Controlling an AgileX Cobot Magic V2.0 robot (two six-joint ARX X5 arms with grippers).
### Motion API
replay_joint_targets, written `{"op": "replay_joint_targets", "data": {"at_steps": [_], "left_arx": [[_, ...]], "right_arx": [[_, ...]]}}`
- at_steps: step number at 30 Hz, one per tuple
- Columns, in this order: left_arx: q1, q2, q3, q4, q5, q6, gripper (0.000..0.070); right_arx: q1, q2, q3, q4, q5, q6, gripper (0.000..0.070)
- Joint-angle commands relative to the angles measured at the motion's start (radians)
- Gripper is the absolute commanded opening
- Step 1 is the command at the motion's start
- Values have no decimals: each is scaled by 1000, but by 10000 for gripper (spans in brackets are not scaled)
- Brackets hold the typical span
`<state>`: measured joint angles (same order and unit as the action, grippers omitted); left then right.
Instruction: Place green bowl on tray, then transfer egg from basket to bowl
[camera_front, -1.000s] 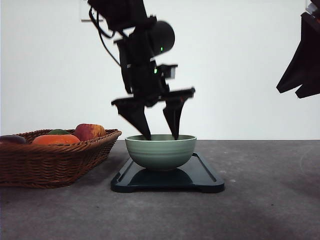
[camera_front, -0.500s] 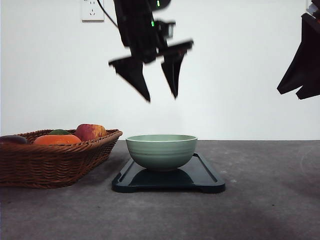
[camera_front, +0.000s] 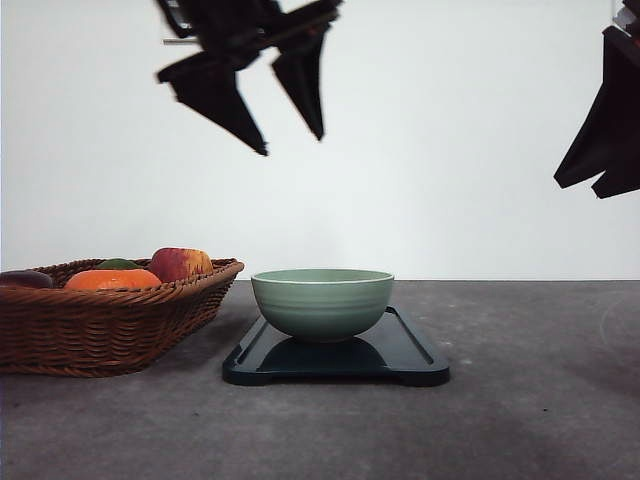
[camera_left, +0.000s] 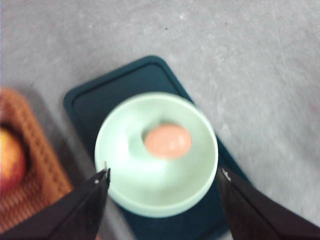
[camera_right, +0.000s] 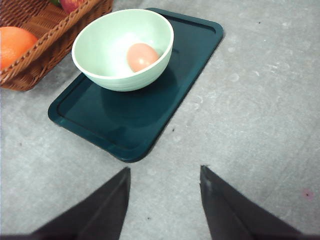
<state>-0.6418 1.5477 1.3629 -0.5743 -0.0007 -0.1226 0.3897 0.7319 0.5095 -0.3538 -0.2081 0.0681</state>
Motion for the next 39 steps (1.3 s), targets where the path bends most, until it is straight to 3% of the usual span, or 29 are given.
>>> {"op": "replay_joint_targets", "data": {"at_steps": [1,17,25,32,34,35,37,39], "left_arx": [[4,-44,-63,39,1,4,428],[55,-518,-654,220,-28,-109,428],[81,-694,-791,231,-115,-175,427],[94,-734,-797,223,-122,-185,419],[91,-734,-797,221,-115,-181,151],[90,-734,-797,219,-107,-187,48],[90,-734,-796,223,-103,-186,0],[90,-734,-796,224,-104,-184,0]], "right_arx": [[3,5,2,14,0,10,273],[3,5,2,49,-8,-1,274],[4,5,2,99,-39,-2,274],[3,5,3,89,-67,1,272],[3,4,3,91,-91,2,16],[3,5,3,96,-86,1,30],[4,4,3,96,-89,9,22],[3,3,3,99,-87,7,22]]}}
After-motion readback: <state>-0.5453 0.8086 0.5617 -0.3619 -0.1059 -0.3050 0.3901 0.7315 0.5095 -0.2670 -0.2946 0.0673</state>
